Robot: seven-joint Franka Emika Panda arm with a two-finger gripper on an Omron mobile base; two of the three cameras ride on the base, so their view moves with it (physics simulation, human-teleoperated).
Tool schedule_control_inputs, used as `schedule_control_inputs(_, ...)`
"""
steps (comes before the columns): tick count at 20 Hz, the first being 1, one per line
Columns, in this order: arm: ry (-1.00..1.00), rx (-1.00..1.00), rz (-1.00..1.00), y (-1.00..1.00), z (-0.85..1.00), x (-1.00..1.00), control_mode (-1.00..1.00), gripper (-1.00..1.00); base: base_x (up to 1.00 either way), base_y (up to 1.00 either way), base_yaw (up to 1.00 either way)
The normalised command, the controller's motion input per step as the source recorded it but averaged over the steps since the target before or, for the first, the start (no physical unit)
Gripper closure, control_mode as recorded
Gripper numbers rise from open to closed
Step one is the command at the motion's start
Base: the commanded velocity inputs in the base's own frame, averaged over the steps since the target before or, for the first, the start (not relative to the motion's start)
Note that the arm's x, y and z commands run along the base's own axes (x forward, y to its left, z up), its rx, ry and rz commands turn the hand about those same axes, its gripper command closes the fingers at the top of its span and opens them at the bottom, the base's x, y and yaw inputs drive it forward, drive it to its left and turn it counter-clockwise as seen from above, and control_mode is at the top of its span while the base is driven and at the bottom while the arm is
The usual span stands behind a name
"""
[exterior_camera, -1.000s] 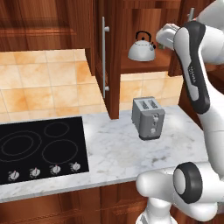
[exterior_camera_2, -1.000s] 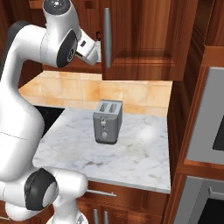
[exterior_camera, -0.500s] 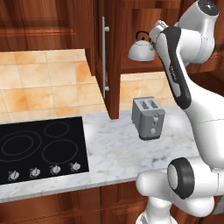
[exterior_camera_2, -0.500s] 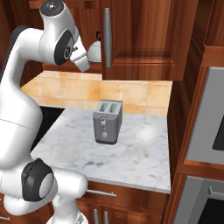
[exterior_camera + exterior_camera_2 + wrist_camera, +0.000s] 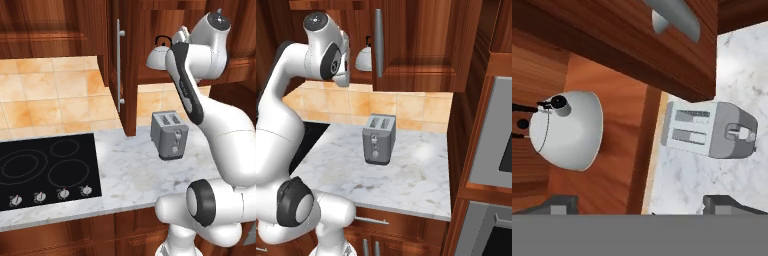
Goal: Open the cabinet, pick the kettle from the cabinet, and place it in the sink.
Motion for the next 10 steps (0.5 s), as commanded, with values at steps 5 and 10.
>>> schedule_control_inputs(5,-0.02,0.28,-0.26,0.0,0.0,0.33,-1.0,-1.0,0.0,0.0,0.0)
schedule_control_inputs(10,-0.01,0.2,-0.27,0.0,0.0,0.32,-1.0,-1.0,0.0,0.0,0.0)
